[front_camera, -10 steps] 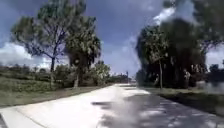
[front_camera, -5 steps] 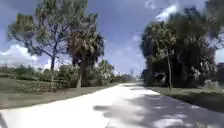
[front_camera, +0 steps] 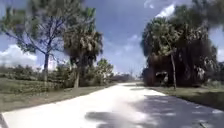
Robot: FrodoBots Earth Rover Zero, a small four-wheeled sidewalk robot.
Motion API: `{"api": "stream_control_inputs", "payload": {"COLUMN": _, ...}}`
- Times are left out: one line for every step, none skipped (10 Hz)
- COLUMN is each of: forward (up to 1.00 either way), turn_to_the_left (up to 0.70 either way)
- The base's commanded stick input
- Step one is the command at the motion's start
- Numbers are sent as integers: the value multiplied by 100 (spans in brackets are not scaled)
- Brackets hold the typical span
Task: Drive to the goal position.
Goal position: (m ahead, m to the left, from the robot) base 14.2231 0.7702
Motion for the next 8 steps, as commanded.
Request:
{"api": "stream_control_inputs", "payload": {"forward": 85, "turn_to_the_left": 4}}
{"api": "stream_control_inputs", "payload": {"forward": 85, "turn_to_the_left": 4}}
{"api": "stream_control_inputs", "payload": {"forward": 85, "turn_to_the_left": 4}}
{"api": "stream_control_inputs", "payload": {"forward": 85, "turn_to_the_left": 4}}
{"api": "stream_control_inputs", "payload": {"forward": 85, "turn_to_the_left": 4}}
{"api": "stream_control_inputs", "payload": {"forward": 85, "turn_to_the_left": 4}}
{"api": "stream_control_inputs", "payload": {"forward": 85, "turn_to_the_left": 4}}
{"api": "stream_control_inputs", "payload": {"forward": 85, "turn_to_the_left": 4}}
